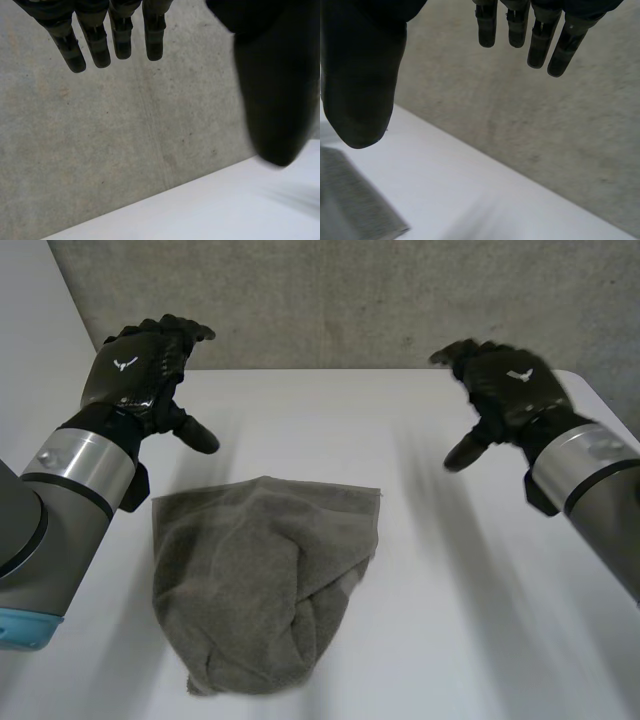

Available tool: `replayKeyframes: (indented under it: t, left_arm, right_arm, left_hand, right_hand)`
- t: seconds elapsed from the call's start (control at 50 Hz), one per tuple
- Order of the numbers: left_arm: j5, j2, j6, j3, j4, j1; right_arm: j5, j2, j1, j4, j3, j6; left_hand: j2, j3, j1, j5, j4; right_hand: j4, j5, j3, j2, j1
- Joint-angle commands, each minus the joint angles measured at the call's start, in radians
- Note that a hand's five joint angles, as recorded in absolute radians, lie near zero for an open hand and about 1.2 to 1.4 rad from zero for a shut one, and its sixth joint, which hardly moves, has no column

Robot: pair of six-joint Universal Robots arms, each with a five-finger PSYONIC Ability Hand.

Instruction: Fold the towel.

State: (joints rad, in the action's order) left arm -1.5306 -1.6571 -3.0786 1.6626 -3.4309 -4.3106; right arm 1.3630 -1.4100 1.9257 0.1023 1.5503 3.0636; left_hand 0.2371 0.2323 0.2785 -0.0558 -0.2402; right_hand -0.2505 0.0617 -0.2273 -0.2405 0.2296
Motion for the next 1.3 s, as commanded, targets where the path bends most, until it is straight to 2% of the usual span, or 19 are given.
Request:
replayKeyframes:
  t: [0.02, 0.4, 0.42, 0.44, 0.46, 0.48, 0.52, 0.54, 0.56, 0.58, 0.6, 0.9, 1.04, 1.14, 1.16, 1.18, 1.2, 1.22, 1.3]
  left_arm:
    - [0.001, 0.000, -0.034, 0.022, 0.015, -0.021]
    - [0.001, -0.009, -0.034, 0.052, 0.002, -0.040]
    - [0.003, -0.007, -0.035, 0.054, 0.004, -0.040]
    - [0.003, -0.007, -0.035, 0.055, 0.004, -0.040]
    - [0.003, -0.007, -0.035, 0.055, 0.004, -0.040]
    - [0.003, -0.007, -0.035, 0.061, 0.003, -0.040]
    - [0.004, -0.007, -0.035, 0.063, 0.002, -0.040]
    - [0.007, -0.007, -0.035, 0.066, 0.002, -0.040]
    - [0.018, -0.012, -0.037, 0.066, 0.002, -0.038]
    - [0.018, -0.012, -0.037, 0.066, 0.002, -0.038]
    - [0.030, -0.015, -0.037, 0.059, 0.002, -0.038]
    - [0.063, -0.016, -0.035, 0.062, 0.012, -0.055]
    - [0.053, -0.016, -0.034, 0.052, 0.010, -0.064]
    - [0.049, -0.016, -0.034, 0.052, 0.010, -0.100]
    - [0.050, -0.016, -0.034, 0.051, 0.010, -0.107]
    - [0.050, -0.016, -0.034, 0.051, 0.010, -0.110]
    - [0.050, -0.016, -0.034, 0.051, 0.010, -0.110]
    - [0.050, -0.016, -0.035, 0.049, 0.012, -0.110]
    - [0.050, -0.016, -0.035, 0.049, 0.015, -0.110]
  right_arm:
    - [-0.018, 0.068, 0.113, -0.044, 0.004, -0.003]
    - [0.033, 0.548, 0.291, -0.050, -0.219, -0.069]
    - [0.044, 0.554, 0.291, -0.052, -0.229, -0.069]
    - [0.047, 0.551, 0.291, -0.052, -0.237, -0.065]
    - [0.047, 0.551, 0.291, -0.052, -0.237, -0.065]
    - [0.045, 0.540, 0.291, -0.047, -0.243, -0.057]
    - [0.041, 0.516, 0.292, -0.043, -0.246, -0.055]
    - [0.036, 0.479, 0.291, -0.039, -0.251, -0.055]
    - [0.036, 0.479, 0.291, -0.039, -0.251, -0.055]
    - [0.036, 0.439, 0.289, -0.038, -0.268, -0.054]
    - [0.036, 0.401, 0.288, -0.035, -0.297, -0.051]
    - [-0.011, 0.024, 0.277, -0.030, -0.365, 0.043]
    - [-0.065, 0.071, 0.292, -0.084, -0.211, 0.003]
    - [-0.091, 0.183, 0.343, -0.257, -0.113, -0.210]
    - [-0.093, 0.207, 0.402, -0.301, -0.090, -0.295]
    - [-0.090, 0.212, 0.447, -0.317, -0.069, -0.352]
    - [-0.090, 0.212, 0.447, -0.317, -0.068, -0.353]
    - [-0.081, 0.207, 0.472, -0.305, -0.059, -0.371]
    - [-0.062, 0.169, 0.429, -0.257, -0.068, -0.338]
  left_hand:
    - [-0.059, -0.058, -0.100, 0.052, 0.066]
    - [-0.059, -0.058, -0.100, 0.052, 0.066]
    - [-0.053, -0.058, -0.094, 0.046, 0.066]
    - [-0.033, -0.058, -0.074, 0.026, 0.066]
    - [-0.032, -0.058, -0.074, 0.026, 0.066]
    - [0.000, -0.058, -0.042, -0.006, 0.066]
    - [0.047, -0.058, 0.005, -0.054, 0.066]
    - [0.259, -0.058, 0.218, -0.266, 0.066]
    - [0.781, -0.058, 0.740, -0.788, 0.066]
    - [0.787, -0.058, 0.745, -0.793, 0.066]
    - [1.155, -0.058, 1.114, -1.162, 0.066]
    - [1.159, -0.058, 1.118, -1.166, 0.066]
    - [1.159, -0.058, 1.118, -1.166, 0.066]
    - [1.159, -0.058, 1.118, -1.166, 0.066]
    - [0.918, -0.058, 0.877, -0.925, 0.066]
    - [0.625, -0.058, 0.584, -0.632, 0.066]
    - [0.622, -0.058, 0.581, -0.629, 0.066]
    - [0.401, -0.058, 0.360, -0.408, 0.066]
    - [0.253, -0.058, 0.211, -0.259, 0.066]
  right_hand:
    - [0.076, -0.062, 0.053, 0.066, -0.055]
    - [0.076, -0.062, 0.053, 0.066, -0.055]
    - [0.076, 0.128, 0.053, -0.124, 0.134]
    - [0.076, 0.590, 0.053, -0.586, 0.596]
    - [0.076, 0.594, 0.053, -0.590, 0.601]
    - [0.076, 1.060, 0.053, -1.055, 1.066]
    - [0.076, 1.159, 0.053, -1.155, 1.166]
    - [0.076, 1.160, 0.053, -1.156, 1.167]
    - [0.076, 1.160, 0.053, -1.156, 1.167]
    - [0.076, 1.160, 0.053, -1.156, 1.167]
    - [0.076, 1.160, 0.053, -1.156, 1.167]
    - [0.076, 1.160, 0.053, -1.156, 1.167]
    - [0.076, 1.160, 0.053, -1.156, 1.167]
    - [0.076, 1.160, 0.053, -1.156, 1.167]
    - [0.076, 1.054, 0.053, -1.049, 1.060]
    - [0.076, 0.532, 0.053, -0.528, 0.539]
    - [0.076, 0.527, 0.053, -0.523, 0.534]
    - [0.076, -0.062, 0.053, 0.066, -0.055]
    - [0.076, -0.062, 0.053, 0.066, -0.055]
